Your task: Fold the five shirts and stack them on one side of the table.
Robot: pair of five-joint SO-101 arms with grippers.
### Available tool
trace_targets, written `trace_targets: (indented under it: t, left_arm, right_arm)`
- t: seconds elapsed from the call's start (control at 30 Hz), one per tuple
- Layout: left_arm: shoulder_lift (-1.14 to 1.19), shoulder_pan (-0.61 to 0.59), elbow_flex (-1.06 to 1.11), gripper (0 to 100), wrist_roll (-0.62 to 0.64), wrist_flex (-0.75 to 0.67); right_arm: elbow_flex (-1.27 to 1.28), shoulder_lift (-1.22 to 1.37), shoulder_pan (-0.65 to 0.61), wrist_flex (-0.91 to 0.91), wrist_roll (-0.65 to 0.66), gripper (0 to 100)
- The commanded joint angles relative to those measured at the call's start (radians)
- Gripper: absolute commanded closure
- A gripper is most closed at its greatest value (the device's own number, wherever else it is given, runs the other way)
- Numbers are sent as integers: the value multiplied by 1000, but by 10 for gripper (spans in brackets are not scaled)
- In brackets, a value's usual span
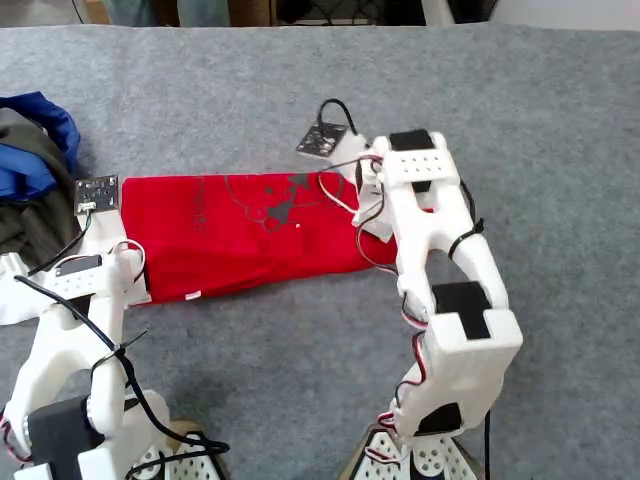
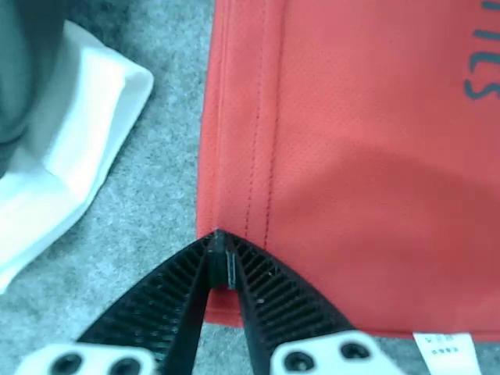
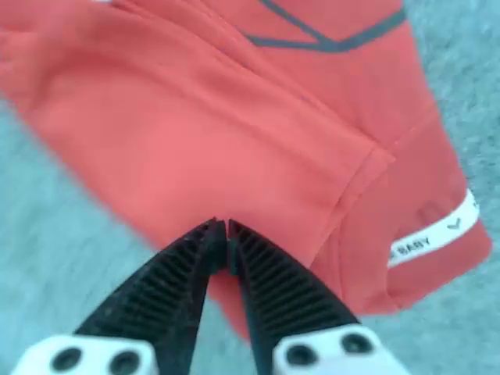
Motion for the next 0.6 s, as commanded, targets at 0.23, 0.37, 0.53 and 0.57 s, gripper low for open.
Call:
trace_targets:
  t: [0.23, 0.37, 0.53, 0.57]
  left_arm:
    - [-6, -5, -41, 970, 2, 9]
    - [-6, -5, -41, 970, 2, 9]
    - [-11, -16, -59, 970, 5, 40]
    - [-15, -28, -93, 970, 8, 92]
  right_arm:
    - [-44, 8, 11, 26, -86, 984]
    - [-93, -67, 20, 150, -84, 984]
    - [-133, -180, 40, 196, -84, 984]
    - [-140, -206, 40, 196, -87, 984]
